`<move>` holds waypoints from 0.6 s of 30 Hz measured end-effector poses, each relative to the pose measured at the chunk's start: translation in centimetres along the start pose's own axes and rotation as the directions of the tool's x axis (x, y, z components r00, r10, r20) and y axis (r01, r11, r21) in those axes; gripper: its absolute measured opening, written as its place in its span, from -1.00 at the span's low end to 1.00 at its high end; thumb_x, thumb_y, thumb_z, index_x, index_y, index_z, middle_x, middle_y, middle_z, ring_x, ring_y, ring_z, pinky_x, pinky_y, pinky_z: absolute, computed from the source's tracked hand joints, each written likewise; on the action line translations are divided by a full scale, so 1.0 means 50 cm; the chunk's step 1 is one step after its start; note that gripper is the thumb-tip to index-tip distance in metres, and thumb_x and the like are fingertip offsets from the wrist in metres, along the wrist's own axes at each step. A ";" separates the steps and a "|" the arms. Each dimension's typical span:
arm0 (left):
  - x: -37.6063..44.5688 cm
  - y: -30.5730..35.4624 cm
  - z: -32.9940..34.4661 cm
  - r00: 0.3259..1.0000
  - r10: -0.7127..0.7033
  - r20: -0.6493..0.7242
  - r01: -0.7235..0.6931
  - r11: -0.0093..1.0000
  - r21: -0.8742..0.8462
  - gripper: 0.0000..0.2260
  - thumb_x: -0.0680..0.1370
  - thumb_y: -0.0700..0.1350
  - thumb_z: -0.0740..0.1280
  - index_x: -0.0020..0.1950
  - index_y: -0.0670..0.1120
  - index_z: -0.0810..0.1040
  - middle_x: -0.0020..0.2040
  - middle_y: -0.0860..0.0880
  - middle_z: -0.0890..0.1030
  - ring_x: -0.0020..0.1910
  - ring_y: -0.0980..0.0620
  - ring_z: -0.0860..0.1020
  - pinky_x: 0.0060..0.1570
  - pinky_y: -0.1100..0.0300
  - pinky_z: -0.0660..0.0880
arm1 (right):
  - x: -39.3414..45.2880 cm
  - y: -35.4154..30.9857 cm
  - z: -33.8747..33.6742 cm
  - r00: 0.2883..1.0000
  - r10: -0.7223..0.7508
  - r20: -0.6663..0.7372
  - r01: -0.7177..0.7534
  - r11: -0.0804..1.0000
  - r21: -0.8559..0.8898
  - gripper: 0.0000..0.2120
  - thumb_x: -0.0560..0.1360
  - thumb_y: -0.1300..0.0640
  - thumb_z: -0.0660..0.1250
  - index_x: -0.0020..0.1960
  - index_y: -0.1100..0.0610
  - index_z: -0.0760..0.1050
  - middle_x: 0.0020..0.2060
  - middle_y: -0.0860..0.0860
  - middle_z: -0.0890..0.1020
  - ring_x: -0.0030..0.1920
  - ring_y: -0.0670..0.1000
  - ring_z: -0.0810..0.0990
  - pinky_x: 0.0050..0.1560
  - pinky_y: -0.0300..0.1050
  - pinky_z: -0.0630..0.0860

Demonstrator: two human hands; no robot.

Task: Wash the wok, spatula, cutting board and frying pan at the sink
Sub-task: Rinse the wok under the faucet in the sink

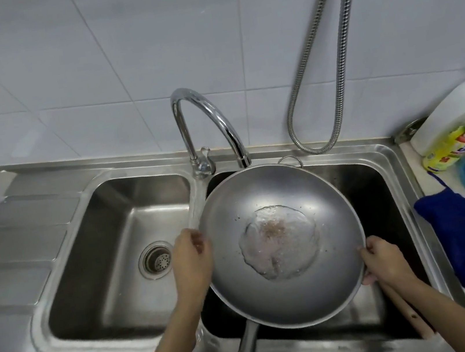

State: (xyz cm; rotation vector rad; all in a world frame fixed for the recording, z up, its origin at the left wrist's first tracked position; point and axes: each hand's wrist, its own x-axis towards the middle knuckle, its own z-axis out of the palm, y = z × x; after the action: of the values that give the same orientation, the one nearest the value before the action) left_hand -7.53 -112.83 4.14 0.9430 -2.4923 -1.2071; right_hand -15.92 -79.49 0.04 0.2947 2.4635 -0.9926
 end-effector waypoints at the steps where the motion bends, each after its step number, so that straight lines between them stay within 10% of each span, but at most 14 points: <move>1: -0.060 -0.031 -0.005 0.999 -0.037 0.019 0.037 0.999 0.009 -0.93 0.49 -0.18 0.36 -0.05 -0.10 0.51 -0.12 -0.03 0.57 -0.18 0.03 0.54 -0.14 0.13 0.48 | 0.001 0.002 0.001 1.000 0.001 -0.007 -0.001 1.000 -0.003 -0.83 0.58 0.20 0.21 -0.13 0.28 0.43 -0.39 0.17 0.65 -0.49 0.08 0.64 -0.40 -0.09 0.54; 9: -0.292 -0.089 0.034 0.969 -0.065 0.240 -0.013 0.950 0.312 -0.78 0.54 0.02 0.30 -0.11 -0.14 0.46 -0.19 -0.04 0.48 -0.15 -0.06 0.49 -0.19 0.14 0.33 | 0.009 0.016 0.001 0.999 -0.014 0.037 0.014 1.000 0.010 -0.85 0.57 0.20 0.21 -0.14 0.24 0.40 -0.35 0.17 0.64 -0.49 0.10 0.65 -0.36 -0.06 0.57; 18: -0.369 -0.052 0.008 0.939 -0.155 0.307 -0.162 0.589 0.791 -0.63 0.64 0.11 0.03 0.27 -0.13 0.32 0.10 -0.13 0.58 0.05 -0.14 0.59 -0.12 0.07 0.47 | 0.047 0.053 0.002 0.991 -0.026 0.131 0.012 0.994 0.106 -0.84 0.56 0.15 0.26 -0.02 0.27 0.48 -0.21 0.21 0.65 -0.42 0.13 0.67 -0.37 -0.04 0.65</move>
State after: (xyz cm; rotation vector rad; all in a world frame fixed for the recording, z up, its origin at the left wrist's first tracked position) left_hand 7.71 -102.12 3.41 0.9239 -3.4160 -0.1109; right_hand -16.97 -77.62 -2.77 0.2325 2.3037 -1.1155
